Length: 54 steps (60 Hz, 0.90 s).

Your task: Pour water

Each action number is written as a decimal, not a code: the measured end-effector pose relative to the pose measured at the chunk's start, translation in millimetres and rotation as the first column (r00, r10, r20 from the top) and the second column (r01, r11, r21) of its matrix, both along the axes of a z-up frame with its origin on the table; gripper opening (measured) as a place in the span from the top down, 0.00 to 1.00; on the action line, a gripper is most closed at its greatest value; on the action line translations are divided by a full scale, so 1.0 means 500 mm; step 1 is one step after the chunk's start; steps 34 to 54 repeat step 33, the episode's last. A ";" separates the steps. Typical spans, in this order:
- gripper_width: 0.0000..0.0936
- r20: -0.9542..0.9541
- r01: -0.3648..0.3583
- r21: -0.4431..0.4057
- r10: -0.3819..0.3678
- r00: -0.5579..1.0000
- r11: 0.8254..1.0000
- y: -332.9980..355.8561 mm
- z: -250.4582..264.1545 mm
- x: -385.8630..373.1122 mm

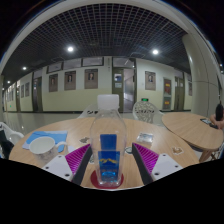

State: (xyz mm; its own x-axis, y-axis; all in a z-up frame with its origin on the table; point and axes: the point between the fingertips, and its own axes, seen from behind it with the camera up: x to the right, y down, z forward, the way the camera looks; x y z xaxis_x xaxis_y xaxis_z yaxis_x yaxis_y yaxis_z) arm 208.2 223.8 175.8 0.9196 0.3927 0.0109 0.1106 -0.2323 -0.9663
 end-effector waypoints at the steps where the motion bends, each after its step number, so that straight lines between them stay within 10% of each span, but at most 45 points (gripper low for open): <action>1: 0.10 -0.004 -0.001 -0.003 0.001 1.000 1.000 -0.004 0.000 0.002; 33: 0.10 -0.185 -0.248 -0.145 0.220 0.958 0.958 -0.347 0.046 -0.055; 54: 0.10 -0.185 -0.248 -0.145 0.220 0.958 0.958 -0.347 0.046 -0.055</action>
